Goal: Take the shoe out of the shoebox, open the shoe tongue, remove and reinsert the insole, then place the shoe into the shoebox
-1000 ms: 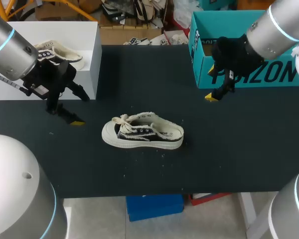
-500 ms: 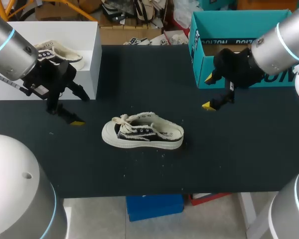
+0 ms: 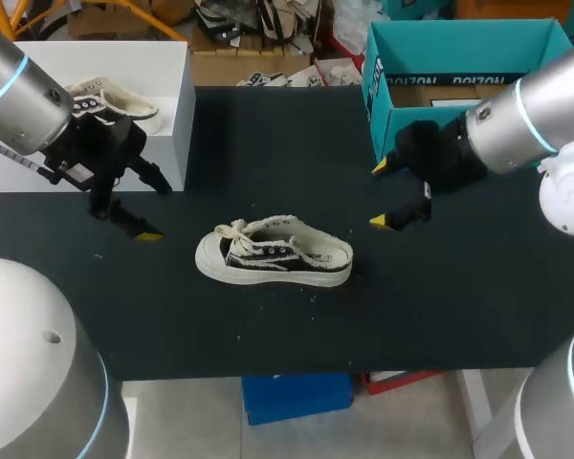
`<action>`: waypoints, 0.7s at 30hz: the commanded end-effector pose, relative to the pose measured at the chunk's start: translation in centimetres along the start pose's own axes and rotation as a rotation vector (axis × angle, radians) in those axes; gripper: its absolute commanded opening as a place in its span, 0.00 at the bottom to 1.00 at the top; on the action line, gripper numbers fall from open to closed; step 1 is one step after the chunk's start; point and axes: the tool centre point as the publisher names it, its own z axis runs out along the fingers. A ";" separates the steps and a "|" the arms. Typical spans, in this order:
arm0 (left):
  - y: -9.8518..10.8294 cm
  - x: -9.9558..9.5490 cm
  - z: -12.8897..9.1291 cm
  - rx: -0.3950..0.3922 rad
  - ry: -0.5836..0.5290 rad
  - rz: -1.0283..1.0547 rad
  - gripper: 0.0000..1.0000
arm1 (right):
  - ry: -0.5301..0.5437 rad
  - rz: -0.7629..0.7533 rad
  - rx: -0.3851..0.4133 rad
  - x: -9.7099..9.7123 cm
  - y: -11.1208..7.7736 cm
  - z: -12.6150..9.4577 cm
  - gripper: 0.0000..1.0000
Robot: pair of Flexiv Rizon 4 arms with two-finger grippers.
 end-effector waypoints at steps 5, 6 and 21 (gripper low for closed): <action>0.1 0.0 0.2 0.000 -0.003 0.002 1.00 | -0.016 -0.021 -0.097 1.2 -0.4 2.5 1.00; 0.1 0.0 0.2 0.000 -0.003 0.002 1.00 | -0.003 -0.029 -0.102 1.4 -0.3 2.7 1.00; 0.1 0.0 0.2 0.000 -0.003 0.002 1.00 | 0.013 -0.009 -0.120 1.8 -0.4 3.3 1.00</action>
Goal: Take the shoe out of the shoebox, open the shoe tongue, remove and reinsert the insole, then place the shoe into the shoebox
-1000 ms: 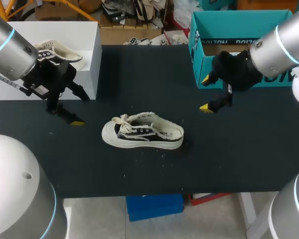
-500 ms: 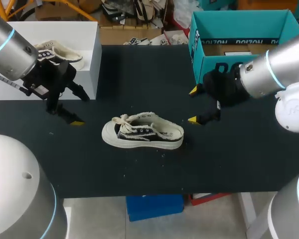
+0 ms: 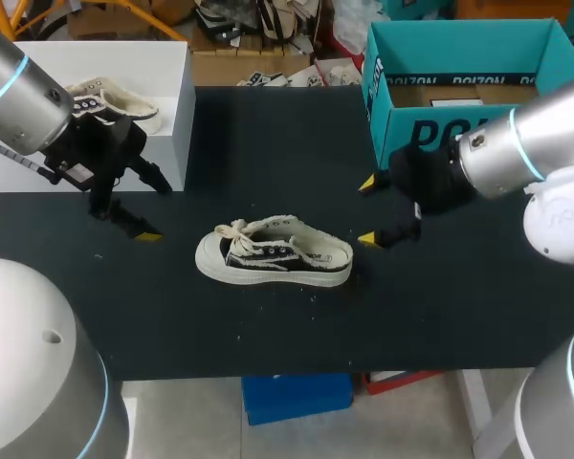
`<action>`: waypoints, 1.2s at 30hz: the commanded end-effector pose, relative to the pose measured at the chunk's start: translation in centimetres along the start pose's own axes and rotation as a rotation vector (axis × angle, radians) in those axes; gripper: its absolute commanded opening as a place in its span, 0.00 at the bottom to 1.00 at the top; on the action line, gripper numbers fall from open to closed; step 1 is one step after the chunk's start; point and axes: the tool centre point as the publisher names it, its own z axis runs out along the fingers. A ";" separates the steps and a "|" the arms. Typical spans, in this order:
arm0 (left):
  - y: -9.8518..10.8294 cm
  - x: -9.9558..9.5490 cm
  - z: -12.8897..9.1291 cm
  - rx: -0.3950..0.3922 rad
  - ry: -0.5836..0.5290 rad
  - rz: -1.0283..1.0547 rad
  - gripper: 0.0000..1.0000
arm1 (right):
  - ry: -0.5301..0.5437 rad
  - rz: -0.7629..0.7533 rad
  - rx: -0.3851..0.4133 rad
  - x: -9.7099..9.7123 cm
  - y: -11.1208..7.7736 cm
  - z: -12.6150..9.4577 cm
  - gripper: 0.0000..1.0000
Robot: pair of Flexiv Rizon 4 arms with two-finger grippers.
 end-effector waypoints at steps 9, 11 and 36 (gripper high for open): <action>0.1 0.0 0.2 0.000 -0.003 0.002 1.00 | -0.035 0.006 -0.139 0.7 -1.0 3.1 1.00; 0.1 0.0 0.2 0.000 -0.003 0.002 1.00 | -0.036 0.005 -0.159 0.7 -0.9 3.6 1.00; 0.1 0.0 0.2 0.000 -0.003 0.002 1.00 | -0.036 0.038 -0.268 2.2 -2.4 7.6 1.00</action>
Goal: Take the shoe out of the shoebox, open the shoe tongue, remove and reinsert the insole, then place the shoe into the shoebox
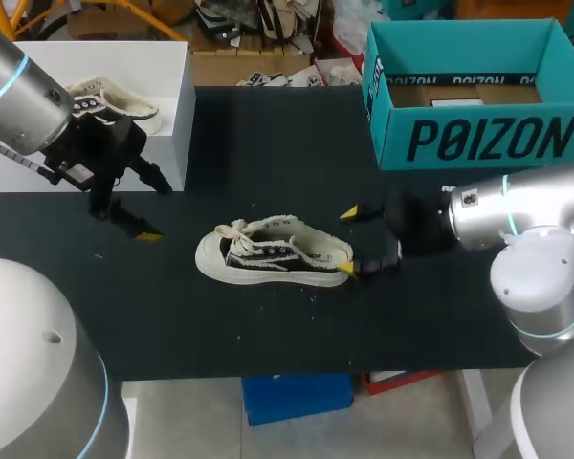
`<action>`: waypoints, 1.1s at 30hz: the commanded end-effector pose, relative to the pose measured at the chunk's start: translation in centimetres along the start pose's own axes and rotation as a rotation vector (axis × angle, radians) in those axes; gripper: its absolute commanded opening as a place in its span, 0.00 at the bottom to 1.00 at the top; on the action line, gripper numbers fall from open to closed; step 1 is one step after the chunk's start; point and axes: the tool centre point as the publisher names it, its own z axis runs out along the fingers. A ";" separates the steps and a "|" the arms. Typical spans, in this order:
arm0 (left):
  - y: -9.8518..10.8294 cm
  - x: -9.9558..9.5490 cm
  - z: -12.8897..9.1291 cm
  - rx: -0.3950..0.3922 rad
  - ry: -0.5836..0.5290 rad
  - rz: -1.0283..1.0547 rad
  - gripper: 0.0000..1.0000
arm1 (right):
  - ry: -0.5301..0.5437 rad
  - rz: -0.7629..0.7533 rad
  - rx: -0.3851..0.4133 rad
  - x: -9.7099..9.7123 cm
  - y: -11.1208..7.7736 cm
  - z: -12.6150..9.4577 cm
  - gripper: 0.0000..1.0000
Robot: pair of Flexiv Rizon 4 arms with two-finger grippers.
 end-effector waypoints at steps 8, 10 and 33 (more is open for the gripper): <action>0.1 0.0 0.2 0.000 -0.003 0.002 1.00 | -0.007 0.007 -0.045 0.0 -1.1 1.9 1.00; 0.1 0.0 0.2 0.000 -0.003 0.002 1.00 | -0.005 0.008 -0.049 0.1 -1.3 2.1 1.00; 0.1 0.0 0.2 0.000 -0.003 0.002 1.00 | 0.046 0.067 -0.040 0.5 -2.1 3.2 1.00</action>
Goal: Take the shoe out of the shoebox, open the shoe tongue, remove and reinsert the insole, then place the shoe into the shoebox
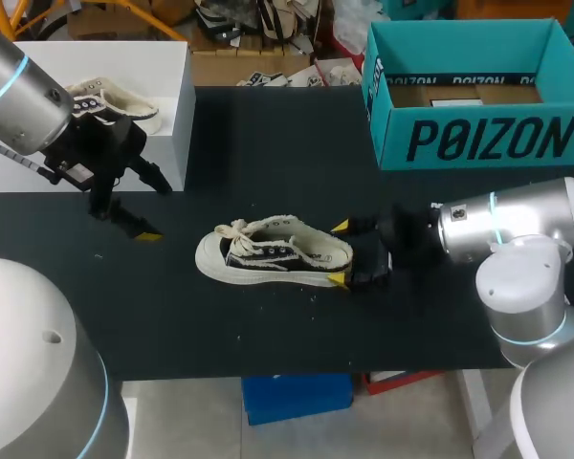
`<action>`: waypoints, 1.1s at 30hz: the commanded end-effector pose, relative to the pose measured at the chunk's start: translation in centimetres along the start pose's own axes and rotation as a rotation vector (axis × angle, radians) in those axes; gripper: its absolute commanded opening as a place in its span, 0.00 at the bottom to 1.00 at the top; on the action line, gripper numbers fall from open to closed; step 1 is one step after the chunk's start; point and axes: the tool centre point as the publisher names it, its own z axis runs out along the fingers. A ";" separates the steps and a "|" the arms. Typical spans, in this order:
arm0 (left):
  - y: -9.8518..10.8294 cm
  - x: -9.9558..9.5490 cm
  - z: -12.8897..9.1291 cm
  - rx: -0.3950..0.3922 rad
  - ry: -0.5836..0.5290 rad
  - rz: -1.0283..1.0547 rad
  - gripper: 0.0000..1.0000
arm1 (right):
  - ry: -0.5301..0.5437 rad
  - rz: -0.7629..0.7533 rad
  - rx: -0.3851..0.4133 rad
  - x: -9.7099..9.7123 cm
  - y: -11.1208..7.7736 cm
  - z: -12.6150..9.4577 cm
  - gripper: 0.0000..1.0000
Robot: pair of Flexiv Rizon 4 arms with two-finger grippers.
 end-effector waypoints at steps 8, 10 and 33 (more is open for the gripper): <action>0.1 0.0 0.2 0.000 -0.003 0.002 1.00 | 0.018 0.034 0.018 -0.1 -0.2 0.7 1.00; 0.1 0.0 0.2 0.000 -0.003 0.002 1.00 | 0.018 0.044 0.021 -0.1 -0.2 0.8 1.00; 0.1 0.0 0.2 0.000 -0.003 0.002 1.00 | 0.026 0.087 0.036 0.4 -0.6 1.1 1.00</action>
